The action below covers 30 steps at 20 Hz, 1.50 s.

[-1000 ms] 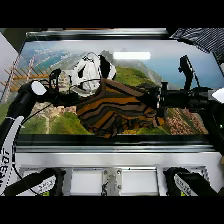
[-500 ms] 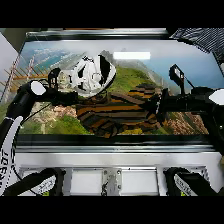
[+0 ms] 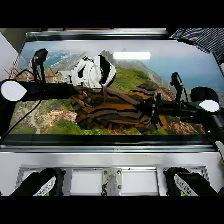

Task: Fold the clothes and pants, and hang the long-sleeved shirts on hangers.

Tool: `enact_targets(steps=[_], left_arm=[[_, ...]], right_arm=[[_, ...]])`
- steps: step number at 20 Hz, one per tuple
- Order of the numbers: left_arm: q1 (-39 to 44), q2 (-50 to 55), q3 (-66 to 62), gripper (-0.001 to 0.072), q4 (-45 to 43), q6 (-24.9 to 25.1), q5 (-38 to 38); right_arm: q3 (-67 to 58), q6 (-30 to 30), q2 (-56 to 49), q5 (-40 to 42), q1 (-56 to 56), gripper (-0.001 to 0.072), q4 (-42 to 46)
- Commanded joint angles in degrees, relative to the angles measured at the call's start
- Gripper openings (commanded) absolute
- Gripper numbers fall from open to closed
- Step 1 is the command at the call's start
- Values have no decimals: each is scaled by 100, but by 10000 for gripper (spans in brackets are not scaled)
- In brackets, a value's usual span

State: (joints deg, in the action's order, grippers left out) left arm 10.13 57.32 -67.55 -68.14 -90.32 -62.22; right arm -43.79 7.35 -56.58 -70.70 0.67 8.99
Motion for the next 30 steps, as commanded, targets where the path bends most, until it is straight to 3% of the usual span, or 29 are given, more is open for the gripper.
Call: enact_targets(steps=[1, 6, 13, 23, 24, 25, 26, 30], left_arm=[[625, -245, -785, 9, -168, -52, -146], [1596, -103, -2011, 9, -1036, -514, -118], [2310, 979, -3585, 10, -1038, -509, -1010], [2573, 1130, -3814, 13, -1032, -507, -1799], [2573, 1130, -3814, 171, -1029, -509, -1849], [2573, 1126, -3814, 446, -1027, -509, -1860], [2570, 1095, -3814, 538, -1034, -514, -1853], [2334, 699, -3814, 536, -1036, -588, -1475]], right_arm=[[98, -575, -46, 55, -7, 4, -1331], [96, -669, -44, -28, -94, 4, -1593], [94, -907, -28, -26, -474, 4, -1937], [94, -903, -31, -28, -472, 14, -2081], [96, -839, -35, -28, -474, 14, -2081], [96, -802, -35, -26, -474, 10, -2092], [94, -796, -33, -28, -474, 9, -2129], [92, -737, -31, -26, -468, 5, -2391]])
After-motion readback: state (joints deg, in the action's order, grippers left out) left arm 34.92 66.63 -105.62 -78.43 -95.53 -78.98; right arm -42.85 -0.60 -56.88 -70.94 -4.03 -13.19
